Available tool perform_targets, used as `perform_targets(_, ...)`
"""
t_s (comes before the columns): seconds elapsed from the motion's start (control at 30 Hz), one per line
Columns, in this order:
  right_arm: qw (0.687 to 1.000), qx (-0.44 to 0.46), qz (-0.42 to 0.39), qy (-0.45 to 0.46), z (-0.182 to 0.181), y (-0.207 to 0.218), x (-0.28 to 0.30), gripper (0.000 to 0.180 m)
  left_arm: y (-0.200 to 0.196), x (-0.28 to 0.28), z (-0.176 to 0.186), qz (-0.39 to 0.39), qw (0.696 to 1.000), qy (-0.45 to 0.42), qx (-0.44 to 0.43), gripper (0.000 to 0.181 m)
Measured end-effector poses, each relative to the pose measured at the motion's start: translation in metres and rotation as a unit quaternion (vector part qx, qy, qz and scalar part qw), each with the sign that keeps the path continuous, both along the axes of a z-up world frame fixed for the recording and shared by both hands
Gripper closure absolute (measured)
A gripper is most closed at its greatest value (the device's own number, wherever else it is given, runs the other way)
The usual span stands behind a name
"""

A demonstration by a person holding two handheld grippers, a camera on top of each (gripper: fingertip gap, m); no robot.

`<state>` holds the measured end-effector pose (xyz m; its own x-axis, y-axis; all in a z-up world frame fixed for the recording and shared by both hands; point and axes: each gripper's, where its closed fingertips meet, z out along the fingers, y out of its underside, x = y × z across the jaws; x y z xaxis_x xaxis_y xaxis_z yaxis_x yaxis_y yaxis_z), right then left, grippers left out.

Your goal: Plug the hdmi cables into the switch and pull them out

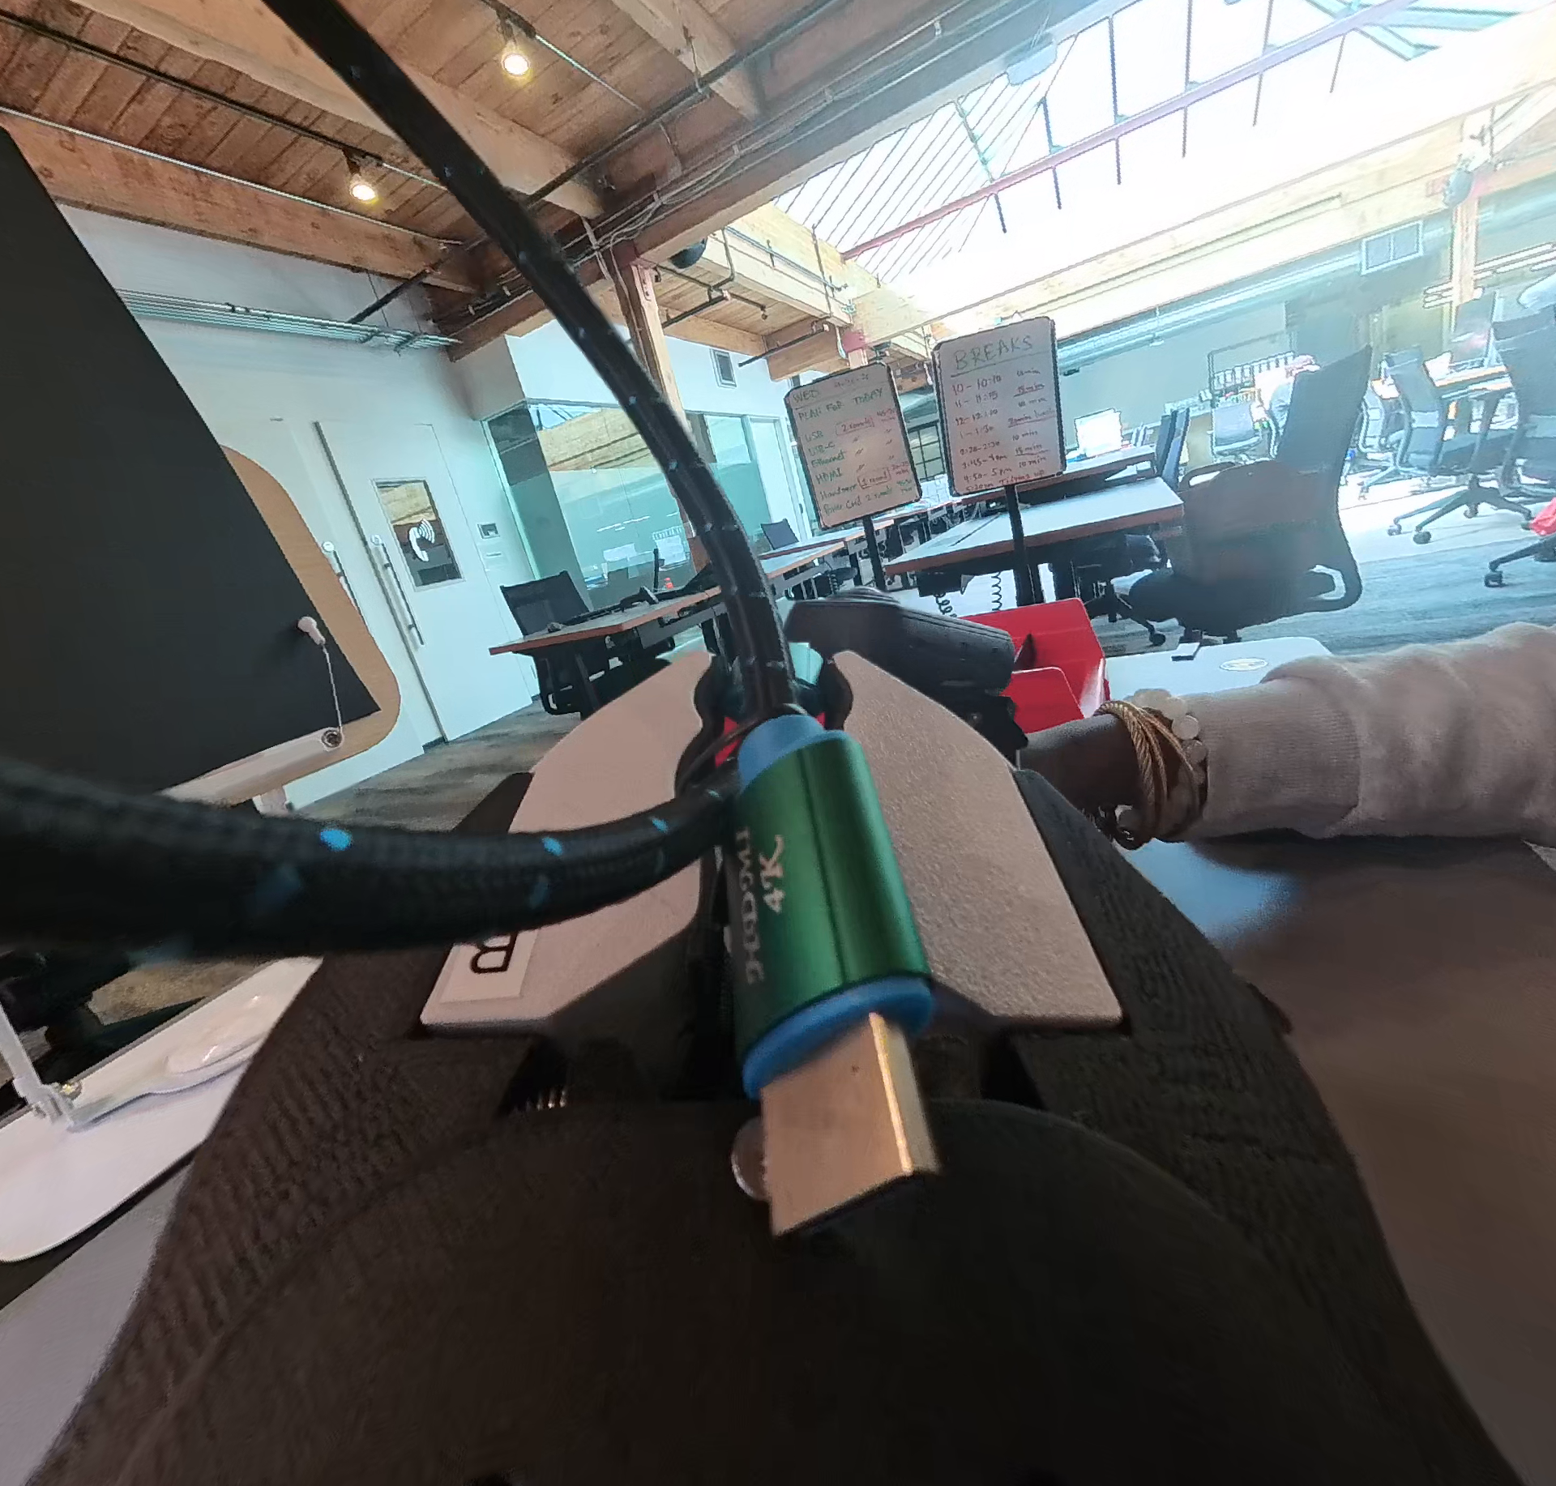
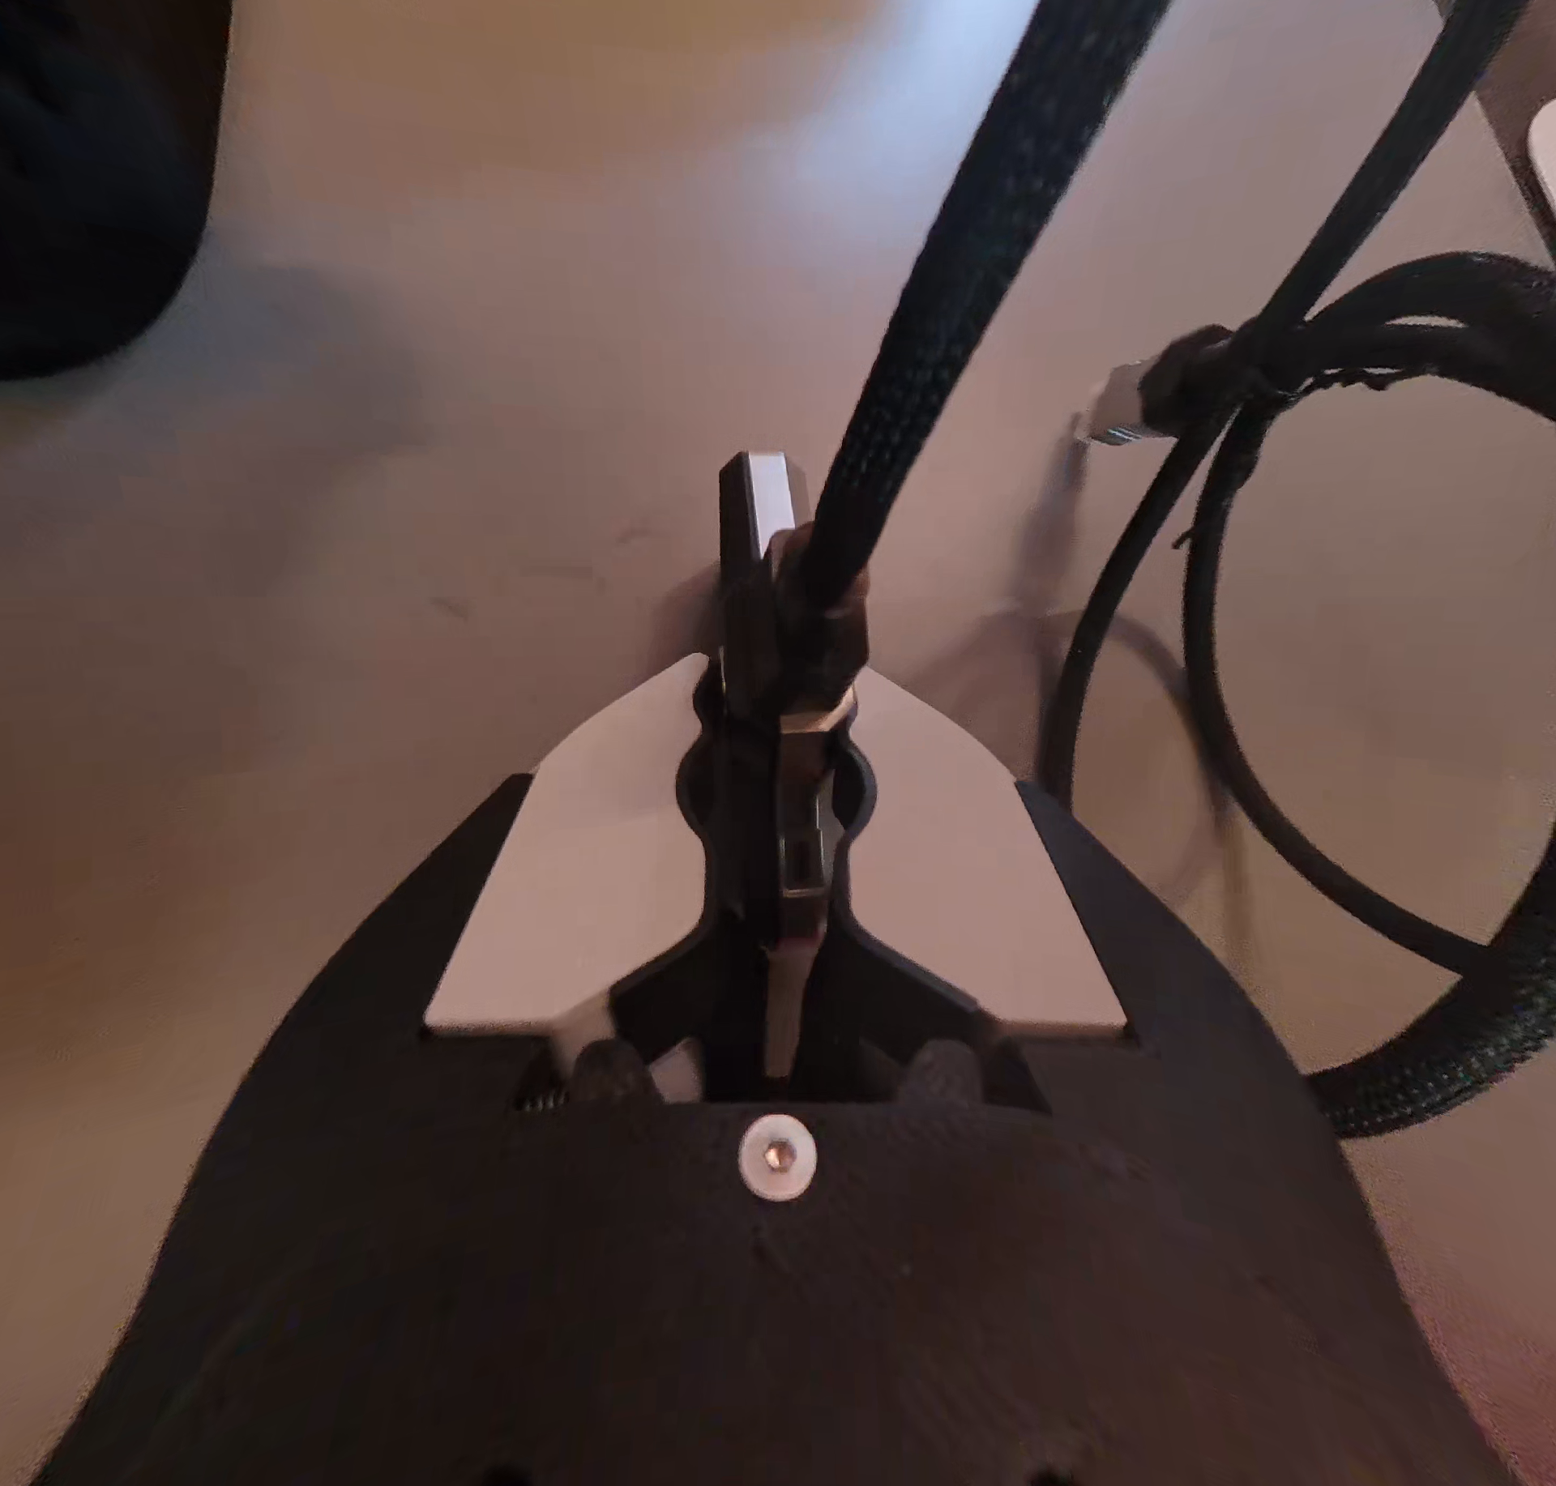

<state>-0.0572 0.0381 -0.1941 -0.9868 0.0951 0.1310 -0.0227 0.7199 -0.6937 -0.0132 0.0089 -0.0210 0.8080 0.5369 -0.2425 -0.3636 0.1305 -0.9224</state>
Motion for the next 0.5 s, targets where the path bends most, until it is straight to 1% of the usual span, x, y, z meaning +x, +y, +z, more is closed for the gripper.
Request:
perform_targets(0.03,1.000,-0.013,-0.008,-0.011,0.001,-0.001,0.000,0.156,0.000,-0.001,-0.001,0.001,1.000,-0.002,-0.001,0.159)
perform_targets(0.07,0.998,-0.046,-0.022,-0.034,0.005,-0.003,-0.001,0.157,-0.001,-0.001,0.000,0.004,1.000,-0.003,0.001,0.160)
perform_targets(0.1,0.991,-0.100,-0.037,-0.078,0.014,-0.007,0.001,0.157,-0.003,-0.002,0.001,0.009,1.000,-0.001,0.006,0.160)
perform_targets(0.13,0.974,-0.170,-0.049,-0.142,0.030,-0.011,0.003,0.158,-0.005,-0.003,0.003,0.018,1.000,0.002,0.012,0.159)
perform_targets(0.17,0.944,-0.248,-0.059,-0.208,0.052,-0.014,0.005,0.158,-0.008,-0.004,0.006,0.030,0.999,0.008,0.020,0.160)
perform_targets(0.23,0.862,-0.394,-0.067,-0.313,0.094,-0.010,0.002,0.158,-0.015,-0.006,0.012,0.057,0.998,0.025,0.034,0.160)
perform_targets(0.27,0.821,-0.446,-0.064,-0.350,0.108,-0.006,0.001,0.157,-0.018,-0.006,0.013,0.070,0.996,0.036,0.035,0.160)
perform_targets(0.3,0.788,-0.479,-0.056,-0.383,0.117,-0.002,0.001,0.158,-0.019,-0.007,0.013,0.084,0.995,0.046,0.031,0.160)
perform_targets(0.37,0.742,-0.506,-0.040,-0.438,0.125,0.002,0.005,0.157,-0.016,-0.007,0.010,0.109,0.991,0.073,0.007,0.159)
perform_targets(0.5,0.678,-0.544,-0.010,-0.494,0.141,0.007,0.011,0.157,0.003,-0.001,-0.003,0.132,0.980,0.130,-0.071,0.160)
